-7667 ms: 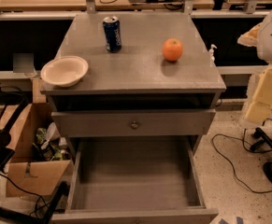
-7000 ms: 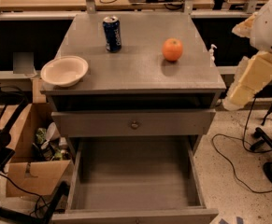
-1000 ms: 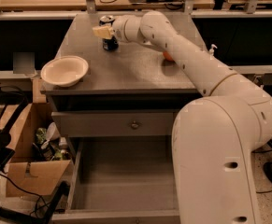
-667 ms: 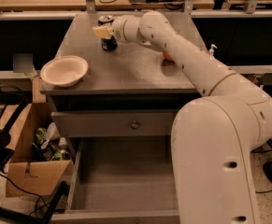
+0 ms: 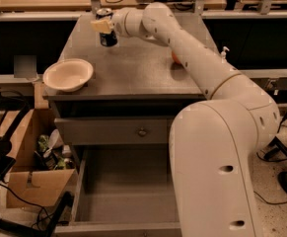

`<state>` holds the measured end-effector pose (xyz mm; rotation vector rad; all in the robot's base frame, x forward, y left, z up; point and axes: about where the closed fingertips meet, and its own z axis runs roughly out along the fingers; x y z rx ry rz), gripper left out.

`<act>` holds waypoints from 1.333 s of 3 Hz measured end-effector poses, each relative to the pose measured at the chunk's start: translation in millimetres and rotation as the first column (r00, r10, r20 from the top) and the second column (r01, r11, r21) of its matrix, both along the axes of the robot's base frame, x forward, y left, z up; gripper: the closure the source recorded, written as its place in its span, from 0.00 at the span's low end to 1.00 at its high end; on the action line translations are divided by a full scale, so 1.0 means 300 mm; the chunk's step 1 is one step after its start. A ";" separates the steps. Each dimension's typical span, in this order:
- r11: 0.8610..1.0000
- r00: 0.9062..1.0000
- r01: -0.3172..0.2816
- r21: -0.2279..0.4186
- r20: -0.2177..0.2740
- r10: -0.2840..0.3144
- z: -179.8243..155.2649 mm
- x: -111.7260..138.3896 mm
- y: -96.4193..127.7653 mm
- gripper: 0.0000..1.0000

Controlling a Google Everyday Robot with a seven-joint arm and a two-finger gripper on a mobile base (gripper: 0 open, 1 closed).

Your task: Place pepsi can into middle drawer

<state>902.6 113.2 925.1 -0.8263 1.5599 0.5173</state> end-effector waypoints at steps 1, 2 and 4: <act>0.999 0.998 0.021 0.028 0.061 -0.023 0.217 -0.054 -0.070 1.00; 0.998 0.995 0.046 0.037 0.087 -0.049 0.337 -0.156 -0.155 1.00; 0.995 0.992 0.070 -0.067 0.109 -0.063 0.396 -0.574 -0.445 1.00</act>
Offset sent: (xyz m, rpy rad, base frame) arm -0.0905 -0.0804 0.1369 0.0376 -0.1096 -0.0815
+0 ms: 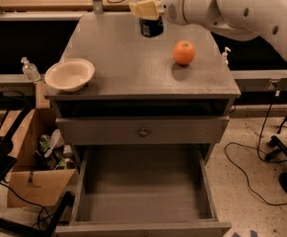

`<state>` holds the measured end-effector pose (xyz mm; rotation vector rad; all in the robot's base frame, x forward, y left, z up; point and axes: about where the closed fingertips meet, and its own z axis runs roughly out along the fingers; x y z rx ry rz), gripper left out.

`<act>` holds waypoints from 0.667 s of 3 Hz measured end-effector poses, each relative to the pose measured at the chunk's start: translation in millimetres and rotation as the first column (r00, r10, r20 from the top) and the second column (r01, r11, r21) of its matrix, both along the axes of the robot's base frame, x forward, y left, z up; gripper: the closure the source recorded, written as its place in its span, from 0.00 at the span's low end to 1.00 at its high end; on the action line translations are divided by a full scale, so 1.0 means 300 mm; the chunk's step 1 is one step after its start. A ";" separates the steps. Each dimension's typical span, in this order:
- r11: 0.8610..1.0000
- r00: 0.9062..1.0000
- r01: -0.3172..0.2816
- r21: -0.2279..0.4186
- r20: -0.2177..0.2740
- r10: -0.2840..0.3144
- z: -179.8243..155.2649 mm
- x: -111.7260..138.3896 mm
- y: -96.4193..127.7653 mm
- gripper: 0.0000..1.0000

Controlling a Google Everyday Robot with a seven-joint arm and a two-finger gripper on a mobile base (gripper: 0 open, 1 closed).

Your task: Place pepsi can into middle drawer

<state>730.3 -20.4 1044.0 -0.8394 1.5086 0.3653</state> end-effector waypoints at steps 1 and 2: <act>0.999 0.997 -0.045 -0.018 -0.065 0.044 -0.126 -0.189 -0.075 1.00; 0.993 0.984 -0.122 0.004 -0.127 0.121 -0.263 -0.313 -0.169 1.00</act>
Offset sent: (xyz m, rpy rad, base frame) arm -0.1387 -0.0973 -0.1408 0.0164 0.2267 0.2376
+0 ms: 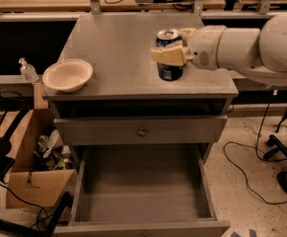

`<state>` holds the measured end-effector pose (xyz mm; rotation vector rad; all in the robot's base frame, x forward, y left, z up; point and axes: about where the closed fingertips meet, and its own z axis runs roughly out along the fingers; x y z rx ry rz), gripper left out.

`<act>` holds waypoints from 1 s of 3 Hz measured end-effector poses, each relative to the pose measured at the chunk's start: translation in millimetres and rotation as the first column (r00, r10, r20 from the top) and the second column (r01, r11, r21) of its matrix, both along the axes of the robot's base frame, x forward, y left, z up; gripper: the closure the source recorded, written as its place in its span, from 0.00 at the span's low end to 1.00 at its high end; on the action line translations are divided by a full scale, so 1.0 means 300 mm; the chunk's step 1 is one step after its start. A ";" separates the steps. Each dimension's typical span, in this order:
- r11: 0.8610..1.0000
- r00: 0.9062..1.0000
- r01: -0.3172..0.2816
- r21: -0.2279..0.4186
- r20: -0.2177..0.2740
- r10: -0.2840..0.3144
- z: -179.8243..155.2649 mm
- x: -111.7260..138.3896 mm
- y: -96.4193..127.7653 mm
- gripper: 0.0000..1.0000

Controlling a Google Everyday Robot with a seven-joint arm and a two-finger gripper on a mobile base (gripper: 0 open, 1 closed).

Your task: Place pepsi can into middle drawer

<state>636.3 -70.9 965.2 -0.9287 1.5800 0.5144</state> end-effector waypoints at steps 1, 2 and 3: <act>1.000 1.000 -0.027 -0.004 -0.015 0.027 -0.023 -0.032 -0.014 1.00; 1.000 0.999 -0.031 0.002 -0.018 0.031 -0.039 -0.033 -0.012 1.00; 0.998 0.998 -0.050 0.043 -0.044 0.051 -0.188 -0.094 -0.047 1.00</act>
Offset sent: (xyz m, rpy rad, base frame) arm -0.0033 -0.0030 -0.0160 0.0147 0.0215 0.0305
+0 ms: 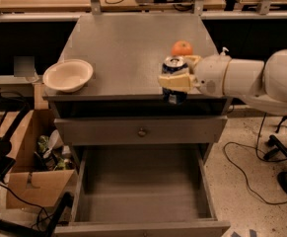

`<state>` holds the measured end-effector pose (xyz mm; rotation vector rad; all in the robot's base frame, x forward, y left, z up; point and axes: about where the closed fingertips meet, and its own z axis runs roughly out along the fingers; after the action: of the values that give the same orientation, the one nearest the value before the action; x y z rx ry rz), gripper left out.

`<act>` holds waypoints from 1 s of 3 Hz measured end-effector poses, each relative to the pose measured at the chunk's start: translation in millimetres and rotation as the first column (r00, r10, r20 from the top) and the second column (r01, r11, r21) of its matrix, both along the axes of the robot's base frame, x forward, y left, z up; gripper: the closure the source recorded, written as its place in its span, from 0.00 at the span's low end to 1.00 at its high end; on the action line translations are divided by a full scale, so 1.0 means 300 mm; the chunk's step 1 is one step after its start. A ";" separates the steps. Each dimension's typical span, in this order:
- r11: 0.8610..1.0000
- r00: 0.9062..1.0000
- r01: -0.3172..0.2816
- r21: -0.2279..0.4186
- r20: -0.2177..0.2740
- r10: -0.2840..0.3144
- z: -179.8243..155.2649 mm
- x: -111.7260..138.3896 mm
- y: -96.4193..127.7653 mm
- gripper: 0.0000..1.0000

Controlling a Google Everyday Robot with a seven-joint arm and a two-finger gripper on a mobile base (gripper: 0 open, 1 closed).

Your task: Place pepsi can into middle drawer

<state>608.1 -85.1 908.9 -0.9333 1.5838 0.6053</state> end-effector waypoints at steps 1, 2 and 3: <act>0.995 0.996 -0.087 0.054 0.032 0.085 -0.229 -0.147 -0.045 1.00; 0.985 0.979 -0.166 0.053 0.130 0.158 -0.336 -0.232 -0.049 1.00; 0.984 0.974 -0.173 0.037 0.157 0.165 -0.339 -0.230 -0.044 1.00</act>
Offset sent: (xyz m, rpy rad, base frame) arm -0.1019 -0.0225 -0.1422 0.0563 -0.2653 0.2520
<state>539.1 -98.3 807.1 -1.0586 1.3547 0.6728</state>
